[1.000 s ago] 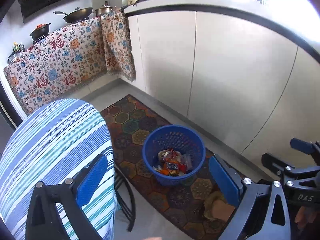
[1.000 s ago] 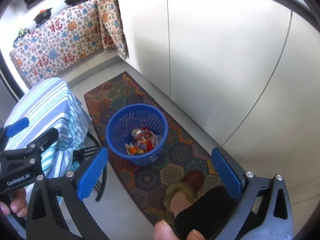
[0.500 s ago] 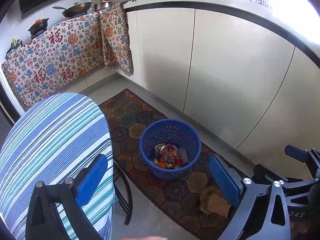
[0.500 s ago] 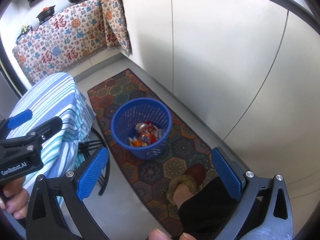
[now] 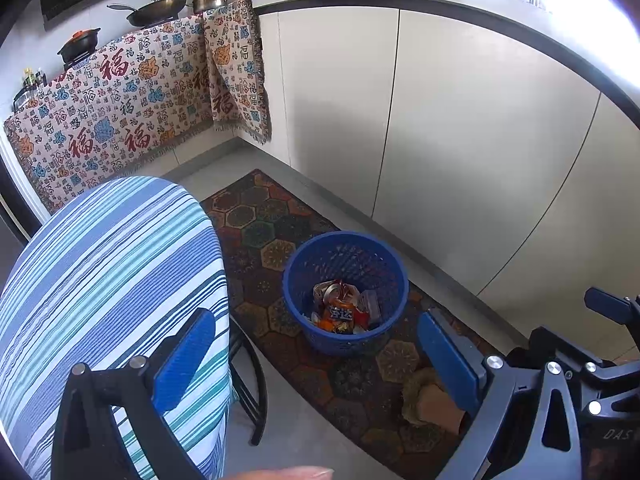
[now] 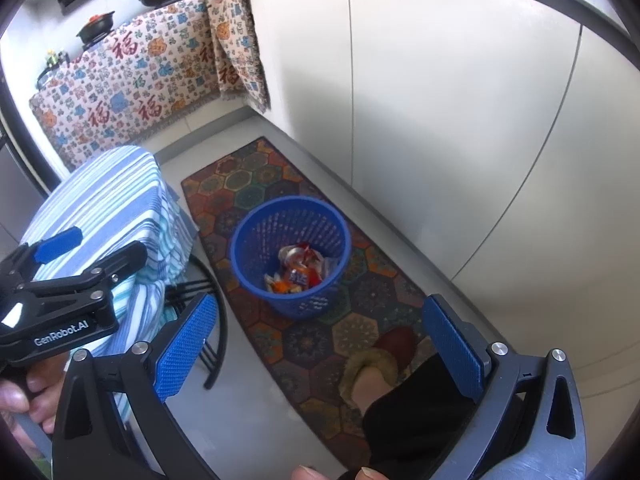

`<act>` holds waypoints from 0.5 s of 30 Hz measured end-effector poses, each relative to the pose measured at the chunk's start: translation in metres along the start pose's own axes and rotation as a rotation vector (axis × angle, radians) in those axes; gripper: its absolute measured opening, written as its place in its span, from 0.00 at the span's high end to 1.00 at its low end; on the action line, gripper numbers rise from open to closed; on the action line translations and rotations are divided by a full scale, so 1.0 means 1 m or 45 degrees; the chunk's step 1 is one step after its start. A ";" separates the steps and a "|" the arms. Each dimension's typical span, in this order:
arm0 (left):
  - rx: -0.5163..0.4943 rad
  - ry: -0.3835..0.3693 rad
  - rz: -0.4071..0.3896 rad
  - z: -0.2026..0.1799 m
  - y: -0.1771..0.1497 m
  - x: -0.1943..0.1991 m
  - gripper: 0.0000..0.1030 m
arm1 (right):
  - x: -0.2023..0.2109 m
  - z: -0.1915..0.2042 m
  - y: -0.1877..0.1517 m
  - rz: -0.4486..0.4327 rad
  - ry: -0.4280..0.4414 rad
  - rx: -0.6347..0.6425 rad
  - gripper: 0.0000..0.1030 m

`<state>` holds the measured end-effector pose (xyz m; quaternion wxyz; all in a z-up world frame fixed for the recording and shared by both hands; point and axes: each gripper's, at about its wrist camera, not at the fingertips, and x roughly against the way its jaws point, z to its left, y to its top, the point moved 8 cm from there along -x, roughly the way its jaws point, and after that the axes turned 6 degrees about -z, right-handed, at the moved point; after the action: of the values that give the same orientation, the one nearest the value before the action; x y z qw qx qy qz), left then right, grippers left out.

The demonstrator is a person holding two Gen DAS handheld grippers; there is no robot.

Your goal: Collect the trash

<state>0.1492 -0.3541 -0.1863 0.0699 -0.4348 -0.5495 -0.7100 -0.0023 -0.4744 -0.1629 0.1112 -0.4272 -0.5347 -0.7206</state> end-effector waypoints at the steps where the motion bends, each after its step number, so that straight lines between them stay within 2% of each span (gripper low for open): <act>1: -0.002 0.003 -0.001 0.000 0.000 0.000 0.00 | 0.000 0.000 0.000 -0.001 0.000 0.001 0.00; 15: -0.010 0.016 0.001 0.003 -0.003 -0.003 0.00 | -0.004 0.003 -0.003 0.024 0.001 0.012 0.00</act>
<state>0.1507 -0.3519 -0.1898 0.0720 -0.4309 -0.5462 -0.7147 0.0001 -0.4720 -0.1680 0.1205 -0.4313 -0.5340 -0.7172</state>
